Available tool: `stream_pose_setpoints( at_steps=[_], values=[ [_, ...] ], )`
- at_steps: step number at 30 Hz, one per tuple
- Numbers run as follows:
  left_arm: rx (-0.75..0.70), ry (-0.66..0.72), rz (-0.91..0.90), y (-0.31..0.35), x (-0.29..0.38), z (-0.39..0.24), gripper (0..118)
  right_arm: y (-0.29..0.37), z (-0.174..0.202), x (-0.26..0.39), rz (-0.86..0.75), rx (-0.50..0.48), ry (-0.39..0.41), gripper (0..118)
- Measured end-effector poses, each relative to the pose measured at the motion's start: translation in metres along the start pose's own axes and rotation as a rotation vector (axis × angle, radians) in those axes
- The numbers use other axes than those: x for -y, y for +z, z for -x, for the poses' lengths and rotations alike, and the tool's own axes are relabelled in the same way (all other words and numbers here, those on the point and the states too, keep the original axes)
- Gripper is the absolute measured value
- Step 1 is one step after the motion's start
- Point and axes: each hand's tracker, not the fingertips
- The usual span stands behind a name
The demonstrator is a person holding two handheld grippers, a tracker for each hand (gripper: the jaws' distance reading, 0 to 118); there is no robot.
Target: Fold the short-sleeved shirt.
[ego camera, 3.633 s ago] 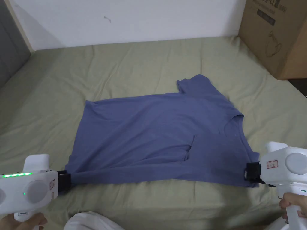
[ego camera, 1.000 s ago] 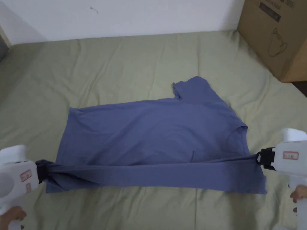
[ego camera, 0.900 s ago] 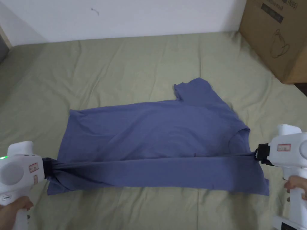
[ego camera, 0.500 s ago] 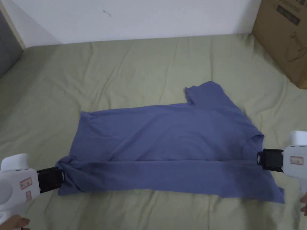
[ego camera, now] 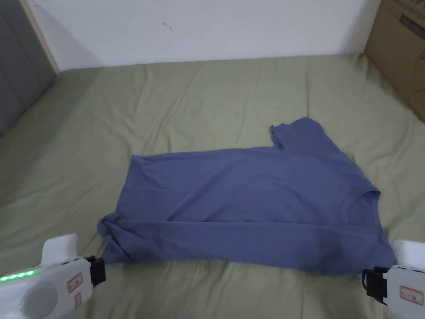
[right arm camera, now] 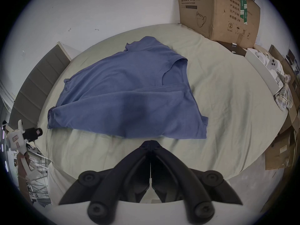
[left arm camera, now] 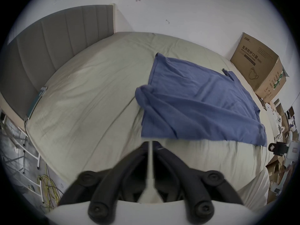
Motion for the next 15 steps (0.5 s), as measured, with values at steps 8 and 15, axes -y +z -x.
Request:
stream_pose_setpoints(
  at_steps=[8, 15],
  values=[
    [-0.029, 0.006, 0.197, -0.086, -0.021, 0.0, 75, 0.001, -0.01, -0.006, 0.003, 0.007, -0.001, 0],
    [-0.054, -0.038, 0.115, -0.047, -0.027, -0.014, 1, -0.015, -0.037, -0.013, 0.015, 0.087, -0.032, 74]
  ],
)
